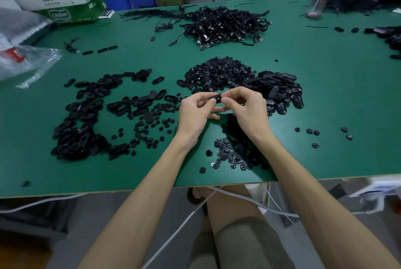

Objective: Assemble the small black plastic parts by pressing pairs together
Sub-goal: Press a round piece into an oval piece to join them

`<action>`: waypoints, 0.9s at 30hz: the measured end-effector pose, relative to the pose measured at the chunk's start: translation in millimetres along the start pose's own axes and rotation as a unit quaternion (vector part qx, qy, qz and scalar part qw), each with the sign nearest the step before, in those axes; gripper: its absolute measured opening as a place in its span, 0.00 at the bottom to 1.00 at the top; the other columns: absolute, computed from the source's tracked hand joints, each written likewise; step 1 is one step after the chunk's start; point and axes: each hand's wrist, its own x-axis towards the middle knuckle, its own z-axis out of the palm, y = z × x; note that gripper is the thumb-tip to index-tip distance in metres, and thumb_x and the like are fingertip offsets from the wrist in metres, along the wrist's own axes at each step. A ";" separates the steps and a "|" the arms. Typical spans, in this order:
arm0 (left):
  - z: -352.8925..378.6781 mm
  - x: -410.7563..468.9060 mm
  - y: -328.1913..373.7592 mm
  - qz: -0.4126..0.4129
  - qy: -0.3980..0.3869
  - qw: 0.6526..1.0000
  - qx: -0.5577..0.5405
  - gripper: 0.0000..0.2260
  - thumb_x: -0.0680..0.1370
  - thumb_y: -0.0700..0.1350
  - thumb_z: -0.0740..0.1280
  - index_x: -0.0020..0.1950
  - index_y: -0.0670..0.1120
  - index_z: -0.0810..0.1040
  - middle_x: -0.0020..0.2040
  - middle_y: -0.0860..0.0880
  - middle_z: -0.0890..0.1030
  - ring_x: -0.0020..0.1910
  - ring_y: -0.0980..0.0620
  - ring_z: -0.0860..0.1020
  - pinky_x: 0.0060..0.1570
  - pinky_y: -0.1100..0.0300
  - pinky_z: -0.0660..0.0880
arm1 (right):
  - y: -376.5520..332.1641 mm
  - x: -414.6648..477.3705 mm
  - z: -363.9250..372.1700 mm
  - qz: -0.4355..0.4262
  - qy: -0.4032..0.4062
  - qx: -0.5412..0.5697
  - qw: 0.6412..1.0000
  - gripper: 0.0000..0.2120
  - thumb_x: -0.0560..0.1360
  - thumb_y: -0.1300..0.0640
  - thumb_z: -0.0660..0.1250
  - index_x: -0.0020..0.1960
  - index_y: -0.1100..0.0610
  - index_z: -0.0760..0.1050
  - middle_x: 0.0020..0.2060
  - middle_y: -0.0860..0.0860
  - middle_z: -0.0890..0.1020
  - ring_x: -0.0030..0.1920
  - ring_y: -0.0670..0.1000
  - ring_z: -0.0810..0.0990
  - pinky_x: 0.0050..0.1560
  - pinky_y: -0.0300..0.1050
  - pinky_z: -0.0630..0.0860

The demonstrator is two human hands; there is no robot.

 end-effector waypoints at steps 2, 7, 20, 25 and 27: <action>0.0 -0.2 0.7 -0.002 -0.005 1.000 -0.001 0.08 0.83 0.34 0.66 0.61 0.38 0.81 0.48 0.41 0.87 0.44 0.45 0.88 0.39 0.59 0.83 | -1.2 -0.6 0.4 0.002 0.006 0.002 1.000 0.02 0.77 0.60 0.74 0.50 0.57 0.85 0.40 0.49 0.86 0.43 0.50 0.85 0.47 0.41 0.80; 1.2 -1.1 1.1 -0.005 -0.016 1.000 -0.005 0.09 0.83 0.35 0.65 0.63 0.35 0.78 0.47 0.41 0.87 0.43 0.44 0.88 0.28 0.60 0.79 | -1.2 -0.5 0.3 0.010 0.017 0.016 1.000 0.02 0.77 0.61 0.74 0.49 0.57 0.84 0.39 0.48 0.85 0.40 0.44 0.83 0.42 0.33 0.78; -1.6 0.7 0.2 0.008 -0.022 0.999 -0.029 0.09 0.82 0.37 0.68 0.62 0.38 0.78 0.48 0.44 0.88 0.42 0.42 0.87 0.27 0.60 0.78 | -0.4 0.9 -0.5 0.015 0.022 0.026 0.999 0.02 0.77 0.61 0.73 0.49 0.56 0.85 0.39 0.47 0.86 0.40 0.41 0.83 0.42 0.31 0.76; -0.1 1.1 -2.4 0.010 -0.018 1.000 -0.004 0.07 0.81 0.37 0.70 0.58 0.39 0.82 0.49 0.42 0.87 0.42 0.42 0.87 0.30 0.58 0.80 | -2.5 -0.7 0.9 -0.003 0.032 -0.023 0.999 0.03 0.77 0.62 0.73 0.49 0.57 0.85 0.40 0.45 0.85 0.40 0.37 0.80 0.42 0.27 0.73; 0.1 1.4 -3.0 0.016 -0.016 1.000 0.011 0.05 0.81 0.37 0.71 0.56 0.41 0.83 0.47 0.42 0.87 0.41 0.43 0.87 0.31 0.57 0.81 | -3.0 -1.0 1.7 -0.012 0.032 -0.045 0.998 0.03 0.77 0.62 0.72 0.49 0.57 0.85 0.41 0.47 0.86 0.41 0.40 0.81 0.43 0.27 0.73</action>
